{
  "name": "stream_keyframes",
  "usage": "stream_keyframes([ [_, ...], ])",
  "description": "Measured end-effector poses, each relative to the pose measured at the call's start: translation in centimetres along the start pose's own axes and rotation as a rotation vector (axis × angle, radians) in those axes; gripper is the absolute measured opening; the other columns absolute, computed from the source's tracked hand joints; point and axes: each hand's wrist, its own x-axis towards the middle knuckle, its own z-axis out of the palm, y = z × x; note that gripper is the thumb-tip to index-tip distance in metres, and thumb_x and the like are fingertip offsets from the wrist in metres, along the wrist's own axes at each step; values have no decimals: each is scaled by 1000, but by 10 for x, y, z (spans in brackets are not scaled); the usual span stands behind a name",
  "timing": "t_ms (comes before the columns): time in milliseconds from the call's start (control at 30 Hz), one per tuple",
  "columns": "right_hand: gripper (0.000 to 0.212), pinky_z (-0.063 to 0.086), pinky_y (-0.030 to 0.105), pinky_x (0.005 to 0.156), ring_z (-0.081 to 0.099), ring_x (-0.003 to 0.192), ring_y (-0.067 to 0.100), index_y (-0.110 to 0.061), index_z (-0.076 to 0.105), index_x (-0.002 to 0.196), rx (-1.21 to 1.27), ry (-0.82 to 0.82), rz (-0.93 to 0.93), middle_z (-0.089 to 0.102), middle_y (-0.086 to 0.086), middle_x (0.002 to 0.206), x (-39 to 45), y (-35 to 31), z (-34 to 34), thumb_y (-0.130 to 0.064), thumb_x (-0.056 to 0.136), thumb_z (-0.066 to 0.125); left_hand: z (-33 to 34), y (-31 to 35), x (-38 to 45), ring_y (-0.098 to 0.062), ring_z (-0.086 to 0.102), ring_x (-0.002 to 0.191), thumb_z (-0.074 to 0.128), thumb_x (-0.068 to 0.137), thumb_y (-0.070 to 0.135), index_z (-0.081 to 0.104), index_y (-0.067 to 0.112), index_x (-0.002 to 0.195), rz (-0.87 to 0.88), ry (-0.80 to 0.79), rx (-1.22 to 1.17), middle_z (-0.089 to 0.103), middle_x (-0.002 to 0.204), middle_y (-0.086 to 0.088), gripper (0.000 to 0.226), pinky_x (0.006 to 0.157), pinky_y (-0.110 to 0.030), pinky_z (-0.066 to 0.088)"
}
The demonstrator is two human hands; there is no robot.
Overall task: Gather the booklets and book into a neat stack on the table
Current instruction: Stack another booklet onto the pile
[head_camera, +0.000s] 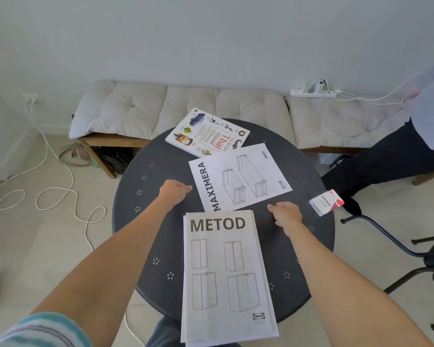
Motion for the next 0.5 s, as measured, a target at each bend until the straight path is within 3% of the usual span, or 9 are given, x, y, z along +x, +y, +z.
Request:
stream_keyframes([
  [67, 42, 51, 45, 97, 63, 100, 34, 9, 63, 113, 0, 37, -7, 67, 21, 103, 19, -14, -3, -19, 82, 67, 4, 6, 17, -35, 62, 108, 63, 87, 29, 68, 3, 103, -7, -24, -26, 67, 115, -18, 31, 95, -43, 51],
  [167, 39, 47, 32, 92, 59, 114, 32, -2, 63, 118, -63, 77, -1, 65, 12, 119, 44, -34, -6, -17, 82, 66, 11, 9, 40, -35, 63, 101, 61, 87, 29, 62, 7, 85, -36, -46, -28, 66, 112, -22, 22, 96, -45, 51],
  [267, 19, 45, 29, 74, 63, 106, 34, -8, 67, 97, -144, 108, -28, 66, 15, 108, 66, -50, -5, -12, 79, 61, 19, 9, 59, -26, 56, 87, 63, 85, 28, 53, 14, 67, -80, -40, -67, 60, 96, -16, 25, 95, -44, 52],
  [367, 39, 48, 33, 84, 57, 114, 33, -8, 59, 117, -195, 117, -15, 56, 17, 126, 83, -56, -3, -14, 79, 65, 25, 15, 72, -24, 56, 85, 65, 83, 27, 54, 13, 69, -140, -37, -118, 60, 94, -11, 23, 90, -40, 54],
  [500, 59, 48, 45, 98, 48, 122, 34, -9, 52, 126, -294, 89, 15, 46, 16, 133, 93, -56, 4, -23, 74, 75, 35, 27, 79, -22, 55, 77, 74, 78, 19, 47, 11, 70, -246, -27, -293, 60, 78, -6, 30, 66, -30, 48],
])
